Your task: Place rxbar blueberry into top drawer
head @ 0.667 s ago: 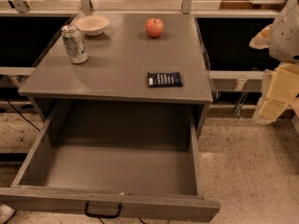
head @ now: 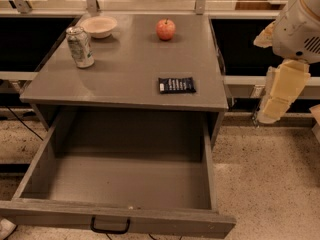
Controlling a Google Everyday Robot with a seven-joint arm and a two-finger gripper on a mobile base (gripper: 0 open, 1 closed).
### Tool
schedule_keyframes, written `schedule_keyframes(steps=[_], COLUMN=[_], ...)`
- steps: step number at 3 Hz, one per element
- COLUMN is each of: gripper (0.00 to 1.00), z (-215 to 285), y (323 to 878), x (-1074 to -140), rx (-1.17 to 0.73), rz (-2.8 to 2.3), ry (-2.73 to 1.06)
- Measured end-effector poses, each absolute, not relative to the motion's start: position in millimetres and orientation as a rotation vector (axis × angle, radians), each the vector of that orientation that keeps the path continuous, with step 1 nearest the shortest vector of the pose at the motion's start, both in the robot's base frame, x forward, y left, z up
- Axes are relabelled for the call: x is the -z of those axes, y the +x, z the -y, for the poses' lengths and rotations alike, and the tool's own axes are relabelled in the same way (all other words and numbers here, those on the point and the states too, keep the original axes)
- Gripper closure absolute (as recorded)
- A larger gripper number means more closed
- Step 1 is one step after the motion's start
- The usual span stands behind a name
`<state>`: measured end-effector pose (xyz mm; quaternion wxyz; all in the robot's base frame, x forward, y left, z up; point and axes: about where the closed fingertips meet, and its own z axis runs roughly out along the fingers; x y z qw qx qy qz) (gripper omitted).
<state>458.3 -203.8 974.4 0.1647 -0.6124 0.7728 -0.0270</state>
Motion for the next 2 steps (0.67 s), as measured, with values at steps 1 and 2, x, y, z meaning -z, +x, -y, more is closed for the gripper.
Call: schedule_keyframes(steps=[1, 2], gripper=[0.0, 0.0], z=[187, 171], y=[480, 496], x=[-967, -958], rx=[0.031, -0.007], rz=[-2.182, -2.162], ry=[-1.775, -1.809])
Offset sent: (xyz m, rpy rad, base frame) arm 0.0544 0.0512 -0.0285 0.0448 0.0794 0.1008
